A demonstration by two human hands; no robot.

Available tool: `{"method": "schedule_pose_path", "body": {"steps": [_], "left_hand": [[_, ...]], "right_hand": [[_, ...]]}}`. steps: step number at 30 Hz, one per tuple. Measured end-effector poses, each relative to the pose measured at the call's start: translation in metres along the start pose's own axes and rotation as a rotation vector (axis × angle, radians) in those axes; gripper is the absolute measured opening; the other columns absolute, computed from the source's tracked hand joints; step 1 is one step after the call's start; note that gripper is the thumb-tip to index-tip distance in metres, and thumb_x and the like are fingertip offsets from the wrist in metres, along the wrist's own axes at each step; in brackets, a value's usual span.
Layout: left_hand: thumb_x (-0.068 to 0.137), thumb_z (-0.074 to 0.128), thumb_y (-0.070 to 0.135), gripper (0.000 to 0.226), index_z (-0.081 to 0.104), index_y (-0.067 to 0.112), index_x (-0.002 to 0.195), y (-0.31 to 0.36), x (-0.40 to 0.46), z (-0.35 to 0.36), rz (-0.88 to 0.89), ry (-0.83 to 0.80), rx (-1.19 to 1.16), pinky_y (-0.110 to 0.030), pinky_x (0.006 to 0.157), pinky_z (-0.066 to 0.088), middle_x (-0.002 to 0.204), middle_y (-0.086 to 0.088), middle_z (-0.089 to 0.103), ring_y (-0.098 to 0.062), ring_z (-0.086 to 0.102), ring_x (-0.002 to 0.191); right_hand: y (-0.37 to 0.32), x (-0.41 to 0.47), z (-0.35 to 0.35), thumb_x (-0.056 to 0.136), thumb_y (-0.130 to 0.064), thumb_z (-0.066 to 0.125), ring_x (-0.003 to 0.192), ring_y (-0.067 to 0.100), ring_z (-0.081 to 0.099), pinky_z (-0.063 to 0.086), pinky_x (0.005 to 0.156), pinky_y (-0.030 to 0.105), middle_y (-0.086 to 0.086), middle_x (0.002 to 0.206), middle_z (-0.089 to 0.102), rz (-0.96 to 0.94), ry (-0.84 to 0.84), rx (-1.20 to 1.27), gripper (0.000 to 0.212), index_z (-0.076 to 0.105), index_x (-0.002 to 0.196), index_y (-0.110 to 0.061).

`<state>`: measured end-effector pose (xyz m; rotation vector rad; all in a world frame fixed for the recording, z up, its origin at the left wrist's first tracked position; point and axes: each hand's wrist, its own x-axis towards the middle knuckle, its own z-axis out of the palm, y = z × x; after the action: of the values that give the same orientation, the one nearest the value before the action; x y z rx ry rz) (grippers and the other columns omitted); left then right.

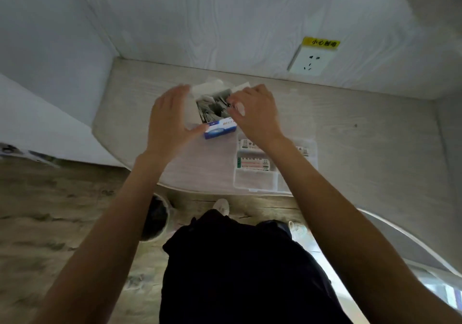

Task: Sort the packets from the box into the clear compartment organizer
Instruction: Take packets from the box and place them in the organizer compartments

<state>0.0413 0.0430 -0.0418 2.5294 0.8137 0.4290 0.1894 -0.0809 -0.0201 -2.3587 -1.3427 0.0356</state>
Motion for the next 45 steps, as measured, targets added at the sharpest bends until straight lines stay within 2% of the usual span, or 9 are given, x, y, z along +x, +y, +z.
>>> {"method": "schedule_pose_path", "body": {"steps": [4, 8, 12, 18, 23, 32, 35, 40, 45], "left_hand": [[0.065, 0.081, 0.042, 0.093, 0.038, 0.007, 0.140, -0.006, 0.015, 0.015, -0.125, -0.150, -0.074, -0.043, 0.106, 0.031, 0.139, -0.014, 0.046, -0.029, 0.042, 0.128], [0.064, 0.081, 0.043, 0.080, 0.051, 0.009, 0.129, -0.007, 0.009, 0.022, -0.130, -0.074, -0.101, -0.039, 0.096, 0.040, 0.124, -0.012, 0.058, -0.028, 0.054, 0.114], [0.061, 0.083, 0.044, 0.075, 0.055, 0.011, 0.123, -0.016, -0.003, 0.017, -0.128, -0.014, -0.121, -0.036, 0.090, 0.043, 0.119, -0.009, 0.061, -0.026, 0.058, 0.107], [0.060, 0.084, 0.046, 0.078, 0.054, 0.014, 0.124, -0.033, -0.019, 0.003, -0.180, 0.021, -0.092, -0.036, 0.087, 0.043, 0.117, -0.007, 0.061, -0.026, 0.058, 0.103], [0.059, 0.084, 0.043, 0.078, 0.055, 0.010, 0.123, -0.030, -0.022, 0.003, -0.171, 0.039, -0.069, -0.037, 0.086, 0.043, 0.115, -0.010, 0.062, -0.028, 0.059, 0.102], [0.061, 0.080, 0.050, 0.077, 0.054, 0.012, 0.123, -0.029, -0.027, 0.006, -0.179, 0.028, -0.037, -0.036, 0.085, 0.043, 0.114, -0.008, 0.062, -0.025, 0.058, 0.101], [0.061, 0.079, 0.052, 0.079, 0.053, 0.011, 0.124, -0.029, -0.027, 0.009, -0.192, 0.028, -0.033, -0.037, 0.086, 0.044, 0.115, -0.008, 0.061, -0.024, 0.057, 0.103], [0.060, 0.079, 0.053, 0.079, 0.054, 0.013, 0.124, -0.027, -0.026, 0.007, -0.211, 0.050, -0.026, -0.039, 0.086, 0.044, 0.117, -0.007, 0.061, -0.027, 0.058, 0.104], [0.062, 0.078, 0.052, 0.076, 0.053, 0.016, 0.124, -0.026, -0.025, 0.005, -0.232, 0.030, -0.005, -0.037, 0.087, 0.042, 0.117, -0.004, 0.060, -0.026, 0.056, 0.105]], "right_hand": [[-0.024, 0.033, 0.013, 0.091, -0.037, 0.052, 0.107, 0.028, 0.050, 0.035, 0.086, 0.034, 0.007, 0.105, 0.065, -0.003, -0.231, -0.206, 0.031, 0.059, 0.111, -0.014], [-0.043, 0.044, 0.026, 0.098, -0.029, 0.041, 0.102, 0.028, 0.058, 0.037, 0.075, 0.031, 0.010, 0.106, 0.064, -0.057, -0.296, -0.324, 0.029, 0.064, 0.109, -0.015], [-0.050, 0.043, 0.034, 0.093, -0.019, 0.047, 0.096, 0.028, 0.061, 0.034, 0.066, 0.027, 0.008, 0.103, 0.065, -0.042, -0.334, -0.190, 0.021, 0.066, 0.100, -0.016], [-0.049, 0.022, 0.027, 0.085, -0.003, 0.048, 0.095, 0.023, 0.053, 0.043, 0.073, 0.032, 0.004, 0.098, 0.065, -0.066, -0.256, 0.058, 0.024, 0.066, 0.097, -0.014], [-0.059, 0.027, 0.035, 0.092, -0.028, 0.050, 0.099, 0.024, 0.056, 0.034, 0.068, 0.029, 0.005, 0.107, 0.061, -0.161, -0.337, -0.089, 0.025, 0.059, 0.111, -0.015], [-0.067, 0.040, 0.048, 0.096, -0.019, 0.045, 0.100, 0.022, 0.055, 0.033, 0.067, 0.027, 0.004, 0.106, 0.063, -0.147, -0.339, -0.263, 0.024, 0.067, 0.107, -0.019], [-0.069, 0.037, 0.050, 0.095, -0.022, 0.046, 0.091, 0.021, 0.059, 0.032, 0.062, 0.028, 0.002, 0.099, 0.064, -0.191, -0.324, -0.314, 0.024, 0.067, 0.105, -0.024], [-0.063, 0.026, 0.036, 0.092, -0.022, 0.050, 0.086, 0.026, 0.061, 0.035, 0.061, 0.030, 0.006, 0.092, 0.066, -0.159, -0.266, -0.019, 0.021, 0.067, 0.104, -0.017], [-0.051, 0.023, 0.022, 0.091, -0.031, 0.056, 0.087, 0.025, 0.063, 0.042, 0.065, 0.031, 0.005, 0.095, 0.069, -0.059, -0.137, 0.063, 0.024, 0.067, 0.088, -0.009]]}}
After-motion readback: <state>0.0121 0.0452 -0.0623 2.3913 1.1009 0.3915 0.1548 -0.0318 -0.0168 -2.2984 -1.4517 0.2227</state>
